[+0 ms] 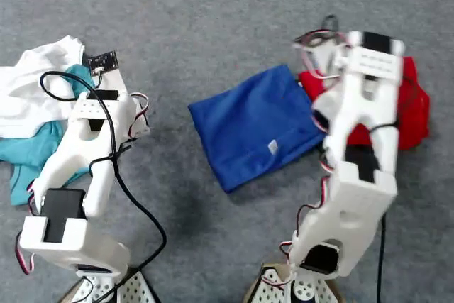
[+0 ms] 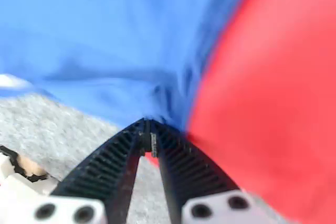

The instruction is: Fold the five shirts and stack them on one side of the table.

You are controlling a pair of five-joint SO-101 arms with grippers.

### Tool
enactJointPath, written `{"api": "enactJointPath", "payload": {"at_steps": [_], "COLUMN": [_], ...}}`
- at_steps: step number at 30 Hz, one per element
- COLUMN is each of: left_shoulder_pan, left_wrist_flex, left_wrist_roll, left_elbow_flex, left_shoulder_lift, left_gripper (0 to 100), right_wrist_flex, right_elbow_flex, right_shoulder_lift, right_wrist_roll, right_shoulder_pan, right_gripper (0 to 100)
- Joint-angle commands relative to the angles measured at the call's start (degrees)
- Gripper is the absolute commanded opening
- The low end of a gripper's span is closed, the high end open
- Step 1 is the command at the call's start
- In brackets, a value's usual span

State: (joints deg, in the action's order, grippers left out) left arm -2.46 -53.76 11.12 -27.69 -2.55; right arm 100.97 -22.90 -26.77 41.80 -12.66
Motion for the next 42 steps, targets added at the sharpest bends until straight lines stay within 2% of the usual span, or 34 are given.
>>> {"api": "enactJointPath", "payload": {"at_steps": [1, 9, 13, 15, 17, 21, 25, 30, 37, 42], "left_shoulder_pan": [-0.26, 1.23, 8.53, 13.36, 17.49, 23.12, 23.38, 21.45, 20.92, 20.84], "left_wrist_flex": [0.62, 0.53, -0.97, -1.05, -0.53, 2.64, 9.41, 11.43, 5.45, 4.31], "left_wrist_roll": [-0.18, 0.26, 1.41, 3.34, 5.10, 7.56, 9.85, 7.47, 5.10, 5.10], "left_elbow_flex": [0.35, 1.67, 5.80, 8.88, 12.40, 18.90, 22.95, 28.92, 35.08, 34.46], "left_shoulder_lift": [2.59, 3.38, 5.05, 5.76, 5.41, 1.10, -8.40, -22.46, -25.89, -19.21], "left_gripper": [2, 2, 2, 2, 2, 2, 2, 2, 2, 2], "right_wrist_flex": [1.32, -0.09, -2.81, -5.98, -9.32, -15.91, -19.87, -22.24, -12.75, -6.77], "right_elbow_flex": [0.31, 0.31, 2.68, 6.37, 10.59, 18.51, 22.90, 23.08, 13.76, 8.13], "right_shoulder_lift": [7.96, 15.16, 15.16, 14.90, 14.11, 11.82, 10.51, 10.42, 12.18, 17.71], "right_wrist_roll": [0.44, -5.36, -7.74, -7.74, -7.47, -6.33, -3.34, -1.76, -2.11, -2.11], "right_shoulder_pan": [-0.92, 8.75, 16.04, 17.10, 16.31, 9.89, 3.91, 2.51, 4.35, 4.44], "right_gripper": [0.2, 0.2, 0.2, 0.2, 0.2, 0.2, 0.2, 0.2, 0.2, 0.2]}}
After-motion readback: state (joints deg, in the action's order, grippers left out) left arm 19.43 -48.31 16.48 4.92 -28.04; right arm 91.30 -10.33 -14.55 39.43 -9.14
